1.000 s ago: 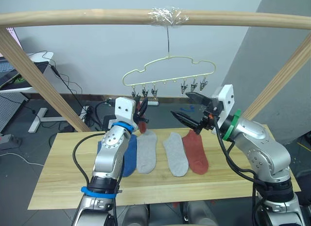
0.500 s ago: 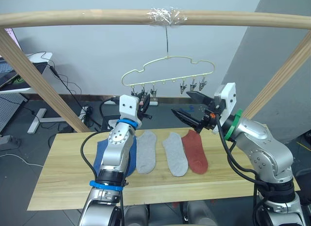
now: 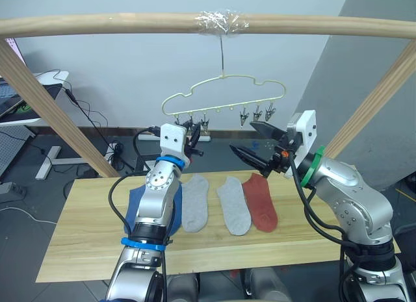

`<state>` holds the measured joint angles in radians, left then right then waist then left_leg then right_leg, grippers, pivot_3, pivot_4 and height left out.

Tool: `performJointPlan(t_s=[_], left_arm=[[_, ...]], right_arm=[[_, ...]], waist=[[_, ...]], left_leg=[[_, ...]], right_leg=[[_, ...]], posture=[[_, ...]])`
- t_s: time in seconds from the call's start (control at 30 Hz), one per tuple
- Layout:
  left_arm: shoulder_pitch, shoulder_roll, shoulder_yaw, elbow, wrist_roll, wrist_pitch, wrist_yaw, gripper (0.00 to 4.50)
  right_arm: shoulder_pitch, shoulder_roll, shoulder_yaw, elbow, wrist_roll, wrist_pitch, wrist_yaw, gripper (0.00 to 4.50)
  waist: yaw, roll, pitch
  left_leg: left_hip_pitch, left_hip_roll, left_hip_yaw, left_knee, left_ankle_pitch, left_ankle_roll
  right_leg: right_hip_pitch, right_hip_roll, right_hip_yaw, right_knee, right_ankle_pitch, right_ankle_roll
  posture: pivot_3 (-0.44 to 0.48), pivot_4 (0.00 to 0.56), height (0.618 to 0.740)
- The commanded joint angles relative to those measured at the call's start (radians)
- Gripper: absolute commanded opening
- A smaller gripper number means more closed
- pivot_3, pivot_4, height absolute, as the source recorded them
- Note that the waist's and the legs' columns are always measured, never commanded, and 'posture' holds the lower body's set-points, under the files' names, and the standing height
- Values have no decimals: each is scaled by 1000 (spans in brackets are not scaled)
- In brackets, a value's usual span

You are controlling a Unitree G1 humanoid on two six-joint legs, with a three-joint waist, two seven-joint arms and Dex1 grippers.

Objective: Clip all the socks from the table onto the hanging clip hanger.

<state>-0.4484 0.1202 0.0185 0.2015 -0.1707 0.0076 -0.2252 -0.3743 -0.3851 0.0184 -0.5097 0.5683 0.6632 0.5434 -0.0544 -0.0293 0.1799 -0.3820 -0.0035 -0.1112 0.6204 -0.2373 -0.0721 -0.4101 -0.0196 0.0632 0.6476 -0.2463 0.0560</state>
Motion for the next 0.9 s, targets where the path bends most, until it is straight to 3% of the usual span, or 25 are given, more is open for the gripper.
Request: performJointPlan(t_s=[0.03,0.57,0.8,0.9], left_arm=[[-34,-2,14,-9,11,-34,8,1400],[-46,-9,25,10,15,-43,-2,1400],[-46,-9,30,5,7,-43,-9,130],[-40,-7,31,-2,6,-40,-11,11]], right_arm=[[-22,-6,-19,-36,17,-13,-3,4500],[-33,-4,-19,-35,20,-8,-11,4500],[-51,1,-11,-40,25,8,-31,4500],[-50,2,-5,-36,22,12,-32,4500]], waist=[[0,0,0],[0,0,0],[-1,0,0],[-1,0,0]], left_leg=[[0,0,0,1,0,0],[0,0,0,5,0,1],[0,0,0,5,0,1],[0,0,0,5,-1,1]], right_leg=[[0,0,0,0,0,0],[2,0,0,0,1,2],[2,0,0,0,1,2],[2,0,0,0,1,2]], posture=[[-85,170,740],[-86,171,740],[-84,172,740],[-78,173,740]])
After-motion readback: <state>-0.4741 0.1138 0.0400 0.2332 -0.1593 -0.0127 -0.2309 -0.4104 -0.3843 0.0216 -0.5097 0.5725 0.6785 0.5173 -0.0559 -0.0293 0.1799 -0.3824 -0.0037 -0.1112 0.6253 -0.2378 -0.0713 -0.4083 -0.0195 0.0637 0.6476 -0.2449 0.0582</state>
